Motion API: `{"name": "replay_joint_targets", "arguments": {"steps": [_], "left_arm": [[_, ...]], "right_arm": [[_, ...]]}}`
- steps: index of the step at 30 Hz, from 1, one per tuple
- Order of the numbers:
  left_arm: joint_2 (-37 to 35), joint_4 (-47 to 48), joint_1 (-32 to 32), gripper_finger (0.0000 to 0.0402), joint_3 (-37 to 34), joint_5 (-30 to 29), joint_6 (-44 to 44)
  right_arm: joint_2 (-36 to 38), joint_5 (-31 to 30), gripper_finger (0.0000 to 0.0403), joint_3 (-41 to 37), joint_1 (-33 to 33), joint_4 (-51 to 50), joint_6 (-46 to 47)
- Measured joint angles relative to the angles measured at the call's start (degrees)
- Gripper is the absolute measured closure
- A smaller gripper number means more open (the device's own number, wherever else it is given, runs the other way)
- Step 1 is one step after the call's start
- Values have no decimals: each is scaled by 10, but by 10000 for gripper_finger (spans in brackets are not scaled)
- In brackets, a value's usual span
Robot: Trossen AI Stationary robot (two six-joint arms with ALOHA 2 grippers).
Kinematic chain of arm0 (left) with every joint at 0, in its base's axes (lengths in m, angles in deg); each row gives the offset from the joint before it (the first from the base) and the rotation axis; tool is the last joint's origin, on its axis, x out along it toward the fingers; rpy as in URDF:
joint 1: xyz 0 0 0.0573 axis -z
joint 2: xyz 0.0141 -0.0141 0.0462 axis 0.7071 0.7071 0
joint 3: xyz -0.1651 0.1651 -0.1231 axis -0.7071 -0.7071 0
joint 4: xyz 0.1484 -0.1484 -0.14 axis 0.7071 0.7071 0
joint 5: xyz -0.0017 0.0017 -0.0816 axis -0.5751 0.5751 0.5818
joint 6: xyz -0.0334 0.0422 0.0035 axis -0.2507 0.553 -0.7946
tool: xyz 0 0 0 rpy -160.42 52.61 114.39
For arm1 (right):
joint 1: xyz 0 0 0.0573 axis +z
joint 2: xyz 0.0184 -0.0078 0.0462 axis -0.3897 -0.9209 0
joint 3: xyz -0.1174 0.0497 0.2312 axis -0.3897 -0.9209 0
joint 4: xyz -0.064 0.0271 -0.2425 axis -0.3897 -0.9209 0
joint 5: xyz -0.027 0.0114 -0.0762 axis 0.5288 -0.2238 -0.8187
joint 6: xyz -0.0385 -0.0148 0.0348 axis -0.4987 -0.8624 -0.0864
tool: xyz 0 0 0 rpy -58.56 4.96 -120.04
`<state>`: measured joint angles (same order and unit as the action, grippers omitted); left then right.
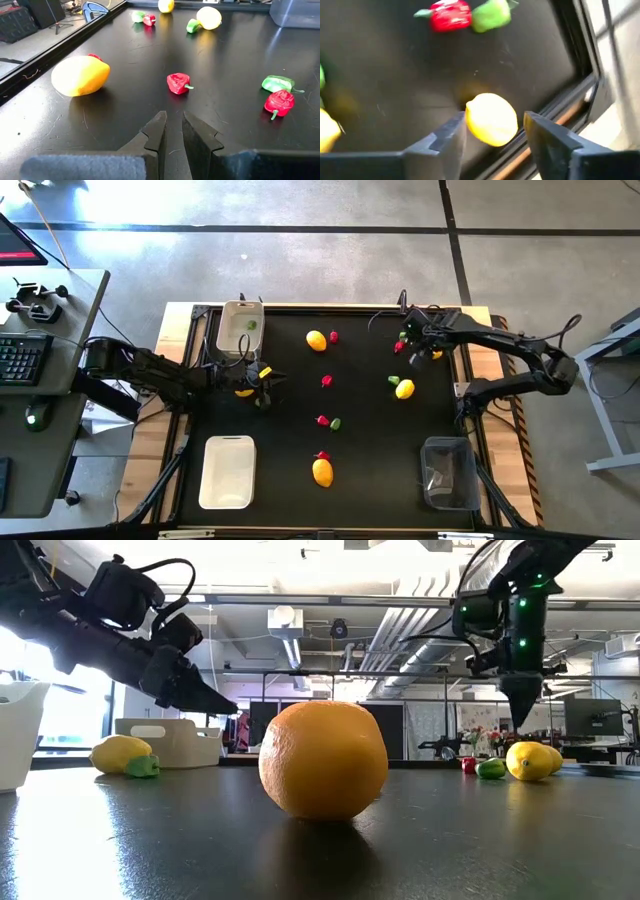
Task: Sort produce into baskets
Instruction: Put the yellow lemon into the white bin
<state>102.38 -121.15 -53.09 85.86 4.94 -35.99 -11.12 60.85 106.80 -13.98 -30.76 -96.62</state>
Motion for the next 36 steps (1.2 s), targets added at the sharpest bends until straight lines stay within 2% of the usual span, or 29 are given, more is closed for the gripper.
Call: {"name": "replay_joint_targets", "arguments": {"steps": [2, 5, 10, 16, 23, 31, 36], "left_arm": [[0, 0, 0, 355, 0, 0, 0], [0, 2, 0, 355, 0, 0, 0], [0, 5, 0, 355, 0, 0, 0], [0, 16, 0, 355, 0, 0, 0], [0, 17, 0, 355, 0, 0, 0], [0, 29, 0, 355, 0, 0, 0], [0, 29, 0, 355, 0, 0, 9]], "right_arm": [[-10, 0, 183, 0, 1, 4, -59], [-37, 0, 158, 0, 2, -1, -93], [-84, -32, 138, 0, 4, -26, -151], [-118, -86, 137, 0, 6, -15, -217], [-145, -77, 137, 0, 5, -2, -257], [-187, -65, 138, -3, -16, -2, -254], [-201, -67, 163, -3, -17, -1, -238]]}}
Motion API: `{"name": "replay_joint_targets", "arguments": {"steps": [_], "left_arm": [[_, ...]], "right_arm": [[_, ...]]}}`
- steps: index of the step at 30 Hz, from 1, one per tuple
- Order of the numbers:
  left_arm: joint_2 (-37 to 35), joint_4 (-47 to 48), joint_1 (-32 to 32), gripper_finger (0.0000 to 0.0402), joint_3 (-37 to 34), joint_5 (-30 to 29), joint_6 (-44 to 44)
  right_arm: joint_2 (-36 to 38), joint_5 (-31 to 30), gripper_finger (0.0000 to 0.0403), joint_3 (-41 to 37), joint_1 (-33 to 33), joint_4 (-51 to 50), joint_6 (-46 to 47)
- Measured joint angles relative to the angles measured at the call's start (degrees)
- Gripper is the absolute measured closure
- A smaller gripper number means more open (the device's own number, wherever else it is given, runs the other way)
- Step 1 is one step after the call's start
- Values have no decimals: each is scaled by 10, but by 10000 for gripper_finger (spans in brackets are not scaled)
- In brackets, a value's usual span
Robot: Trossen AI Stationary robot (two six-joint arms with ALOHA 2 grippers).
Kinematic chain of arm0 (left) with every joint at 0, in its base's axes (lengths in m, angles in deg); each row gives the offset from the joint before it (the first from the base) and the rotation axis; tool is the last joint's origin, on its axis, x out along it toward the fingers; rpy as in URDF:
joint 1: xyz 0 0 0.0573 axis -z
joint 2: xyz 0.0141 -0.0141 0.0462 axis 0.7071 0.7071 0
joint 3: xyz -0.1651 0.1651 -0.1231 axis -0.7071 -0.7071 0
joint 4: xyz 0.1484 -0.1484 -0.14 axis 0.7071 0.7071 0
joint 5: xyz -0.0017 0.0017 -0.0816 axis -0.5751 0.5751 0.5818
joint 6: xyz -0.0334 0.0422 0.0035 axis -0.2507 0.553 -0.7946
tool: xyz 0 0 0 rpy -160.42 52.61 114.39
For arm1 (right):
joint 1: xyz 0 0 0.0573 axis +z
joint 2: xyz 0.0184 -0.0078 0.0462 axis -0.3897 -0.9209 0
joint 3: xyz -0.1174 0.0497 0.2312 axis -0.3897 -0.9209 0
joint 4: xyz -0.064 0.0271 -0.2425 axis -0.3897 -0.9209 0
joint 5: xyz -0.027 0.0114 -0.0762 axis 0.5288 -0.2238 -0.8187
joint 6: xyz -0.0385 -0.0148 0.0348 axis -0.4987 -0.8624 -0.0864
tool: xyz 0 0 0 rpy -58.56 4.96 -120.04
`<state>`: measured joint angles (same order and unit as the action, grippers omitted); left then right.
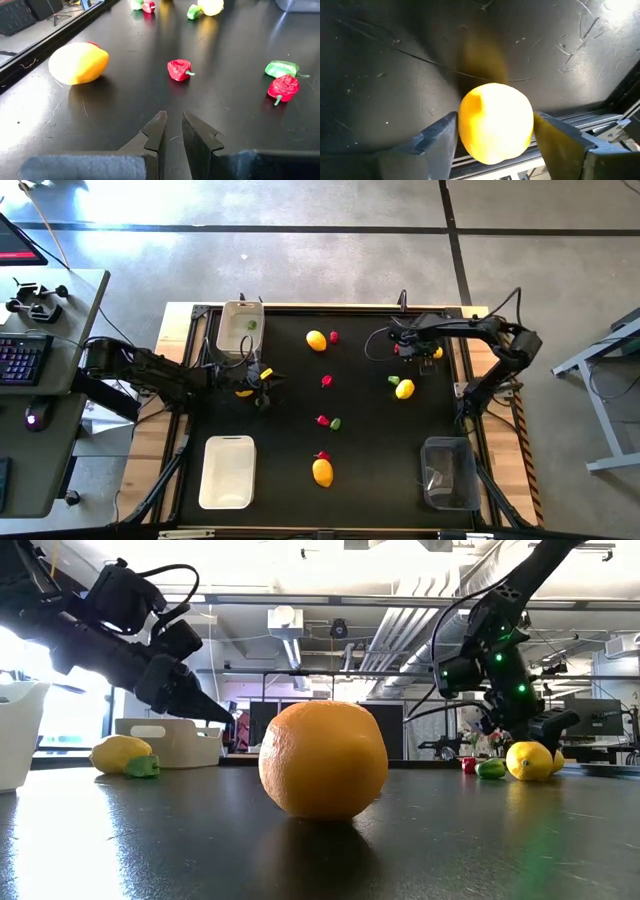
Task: Sort produce into baskets
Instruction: Put the yellow lemon into the white bin
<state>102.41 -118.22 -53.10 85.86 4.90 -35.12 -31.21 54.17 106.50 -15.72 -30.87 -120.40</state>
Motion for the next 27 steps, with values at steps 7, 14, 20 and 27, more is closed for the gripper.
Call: {"name": "replay_joint_targets", "arguments": {"steps": [7, 14, 20, 27], "left_arm": [[0, 0, 0, 355, 0, 0, 6], [0, 0, 0, 355, 0, -1, 7], [0, 0, 0, 355, 0, -3, 7], [0, 0, 0, 355, 0, -3, 7]], "right_arm": [[2, 5, 245, 0, 1, -9, 39], [26, 14, 247, 50, 34, -82, 111], [62, 59, 248, 140, 94, -197, 225], [98, 138, 249, 238, 226, -245, 417]]}}
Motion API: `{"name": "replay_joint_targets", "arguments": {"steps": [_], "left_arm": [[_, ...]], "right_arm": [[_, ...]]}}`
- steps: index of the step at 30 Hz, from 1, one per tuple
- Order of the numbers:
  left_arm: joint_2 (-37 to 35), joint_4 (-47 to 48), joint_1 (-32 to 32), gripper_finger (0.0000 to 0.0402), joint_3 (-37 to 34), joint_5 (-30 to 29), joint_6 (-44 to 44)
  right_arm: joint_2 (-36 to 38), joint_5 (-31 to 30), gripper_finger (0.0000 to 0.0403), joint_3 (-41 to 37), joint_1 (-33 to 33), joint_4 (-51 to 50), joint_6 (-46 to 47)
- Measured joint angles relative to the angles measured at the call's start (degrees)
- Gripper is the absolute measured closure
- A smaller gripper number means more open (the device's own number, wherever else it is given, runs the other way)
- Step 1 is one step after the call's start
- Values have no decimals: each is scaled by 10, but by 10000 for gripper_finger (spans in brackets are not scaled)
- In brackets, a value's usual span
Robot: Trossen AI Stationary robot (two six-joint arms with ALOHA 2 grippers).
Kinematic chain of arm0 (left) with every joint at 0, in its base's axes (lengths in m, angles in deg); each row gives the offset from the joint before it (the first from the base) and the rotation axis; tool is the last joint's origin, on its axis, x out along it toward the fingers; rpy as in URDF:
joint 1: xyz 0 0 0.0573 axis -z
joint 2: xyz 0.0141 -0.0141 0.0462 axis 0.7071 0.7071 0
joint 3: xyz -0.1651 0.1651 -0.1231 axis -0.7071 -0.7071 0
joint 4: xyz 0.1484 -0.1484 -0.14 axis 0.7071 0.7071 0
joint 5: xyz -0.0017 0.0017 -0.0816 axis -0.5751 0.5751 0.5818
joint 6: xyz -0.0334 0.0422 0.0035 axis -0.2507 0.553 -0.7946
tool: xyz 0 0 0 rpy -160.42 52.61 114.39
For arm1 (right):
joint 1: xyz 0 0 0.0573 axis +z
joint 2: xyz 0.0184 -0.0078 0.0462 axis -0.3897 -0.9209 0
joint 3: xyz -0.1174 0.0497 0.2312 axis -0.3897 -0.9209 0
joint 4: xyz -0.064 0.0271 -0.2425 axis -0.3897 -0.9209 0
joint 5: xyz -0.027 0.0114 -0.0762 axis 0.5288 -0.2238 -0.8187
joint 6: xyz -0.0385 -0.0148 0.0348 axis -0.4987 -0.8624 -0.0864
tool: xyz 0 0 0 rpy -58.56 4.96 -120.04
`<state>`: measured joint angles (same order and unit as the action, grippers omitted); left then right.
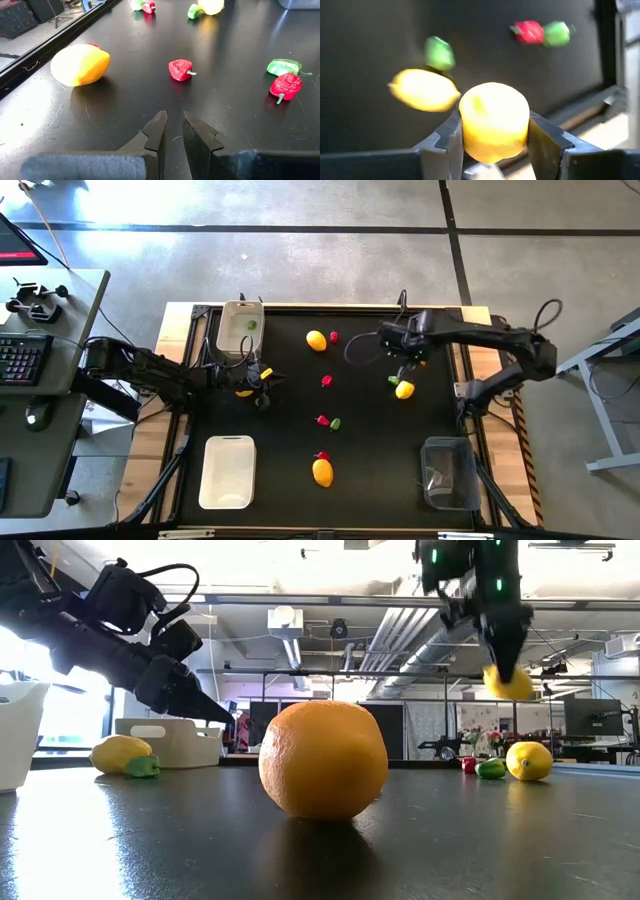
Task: Sort produce into baskets
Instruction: Put the yellow lemon into the white bin
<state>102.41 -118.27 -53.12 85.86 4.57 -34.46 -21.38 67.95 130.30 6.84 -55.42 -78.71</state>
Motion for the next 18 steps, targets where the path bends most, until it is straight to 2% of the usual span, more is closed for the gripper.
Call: {"name": "replay_joint_targets", "arguments": {"steps": [5, 11, 14, 18], "left_arm": [[0, 0, 0, 355, 0, 0, 0], [0, -1, 0, 355, 0, 0, 0], [0, -1, 0, 355, 0, 2, 0], [0, -4, 0, 355, 0, 18, 0]], "right_arm": [[19, 9, 249, 26, 111, 77, 98], [20, -7, 248, -7, 201, 245, 127], [18, -27, 248, -46, 225, 376, 132], [18, -46, 248, -124, 245, 614, 128]]}}
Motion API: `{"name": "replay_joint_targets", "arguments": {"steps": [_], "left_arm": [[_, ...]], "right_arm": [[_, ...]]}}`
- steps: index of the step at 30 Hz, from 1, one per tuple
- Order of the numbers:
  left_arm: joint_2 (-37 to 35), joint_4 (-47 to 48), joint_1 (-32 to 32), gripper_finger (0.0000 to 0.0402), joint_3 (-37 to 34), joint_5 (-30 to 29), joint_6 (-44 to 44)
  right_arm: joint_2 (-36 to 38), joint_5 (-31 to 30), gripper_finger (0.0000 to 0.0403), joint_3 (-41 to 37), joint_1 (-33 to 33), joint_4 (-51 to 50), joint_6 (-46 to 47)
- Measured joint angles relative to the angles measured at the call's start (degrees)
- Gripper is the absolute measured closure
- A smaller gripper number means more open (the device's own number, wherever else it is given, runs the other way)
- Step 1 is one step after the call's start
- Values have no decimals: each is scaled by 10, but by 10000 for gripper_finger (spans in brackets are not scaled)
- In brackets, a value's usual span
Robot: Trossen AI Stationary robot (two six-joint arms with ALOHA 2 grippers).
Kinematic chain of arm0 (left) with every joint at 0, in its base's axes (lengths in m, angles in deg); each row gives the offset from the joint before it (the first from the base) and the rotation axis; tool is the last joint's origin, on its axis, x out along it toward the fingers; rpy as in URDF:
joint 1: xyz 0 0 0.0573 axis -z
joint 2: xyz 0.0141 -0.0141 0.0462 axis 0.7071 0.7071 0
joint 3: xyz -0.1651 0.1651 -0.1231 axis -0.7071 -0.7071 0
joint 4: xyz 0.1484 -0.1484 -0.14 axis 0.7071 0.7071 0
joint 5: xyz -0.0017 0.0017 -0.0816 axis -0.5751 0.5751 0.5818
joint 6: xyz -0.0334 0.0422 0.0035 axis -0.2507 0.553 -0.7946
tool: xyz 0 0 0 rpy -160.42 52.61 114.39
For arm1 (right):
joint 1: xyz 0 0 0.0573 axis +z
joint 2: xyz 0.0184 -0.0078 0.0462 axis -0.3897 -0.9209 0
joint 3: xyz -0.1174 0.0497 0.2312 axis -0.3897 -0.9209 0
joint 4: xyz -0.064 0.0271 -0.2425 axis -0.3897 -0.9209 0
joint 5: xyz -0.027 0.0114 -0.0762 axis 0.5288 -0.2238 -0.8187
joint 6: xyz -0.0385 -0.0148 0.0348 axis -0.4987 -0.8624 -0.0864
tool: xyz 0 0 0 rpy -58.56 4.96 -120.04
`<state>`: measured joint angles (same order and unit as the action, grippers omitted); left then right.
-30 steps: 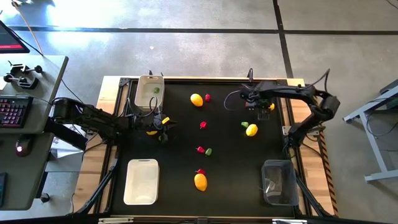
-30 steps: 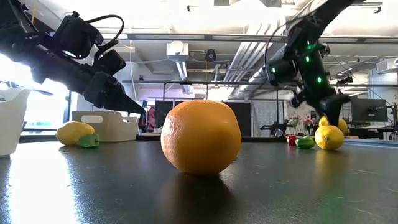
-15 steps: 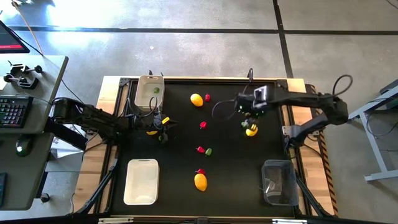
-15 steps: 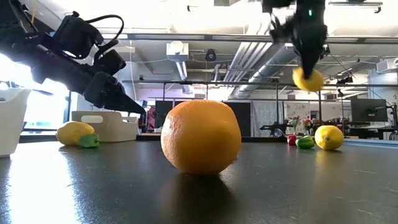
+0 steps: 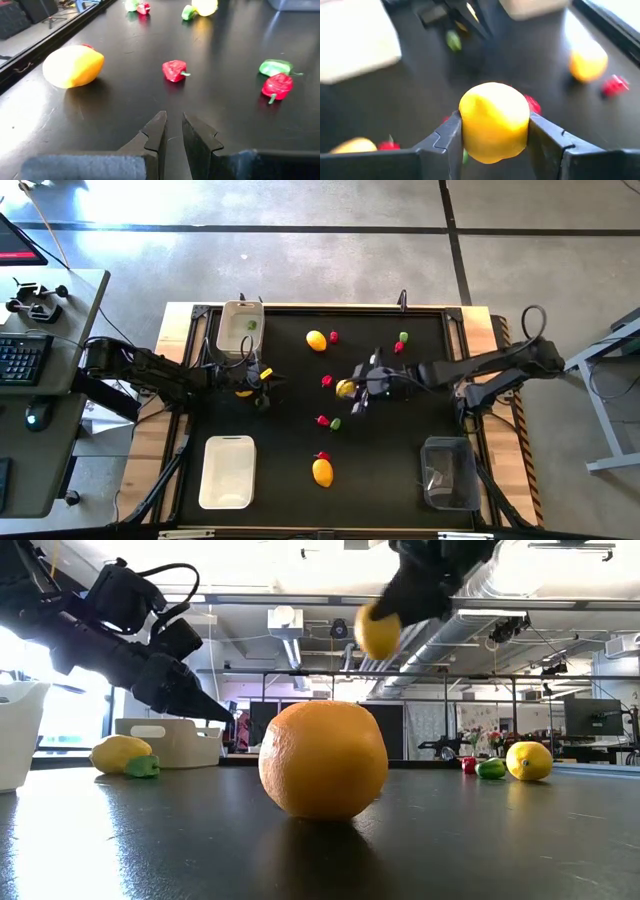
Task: Sort produce into baskets
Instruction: Put the yellow lemon into the white bin
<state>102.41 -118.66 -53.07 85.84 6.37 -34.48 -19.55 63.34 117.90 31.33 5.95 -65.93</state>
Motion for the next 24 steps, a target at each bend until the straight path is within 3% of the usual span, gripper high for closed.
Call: {"name": "replay_joint_targets", "arguments": {"steps": [4, 9, 12, 16, 24], "left_arm": [[0, -2, 0, 355, 0, 2, 0], [0, -2, 0, 355, 0, 2, 0], [0, -2, 0, 355, 0, 2, 0], [0, -6, -2, 355, 0, 2, 10], [0, -9, -2, 355, 0, 2, 9]], "right_arm": [[0, -5, 248, -79, 8, 150, -13], [9, 32, 247, -107, 14, 126, 48], [17, 66, 247, -75, 40, 46, 78], [19, 78, 247, 8, 85, -147, 149], [20, 175, 247, 139, 178, -427, 429]]}}
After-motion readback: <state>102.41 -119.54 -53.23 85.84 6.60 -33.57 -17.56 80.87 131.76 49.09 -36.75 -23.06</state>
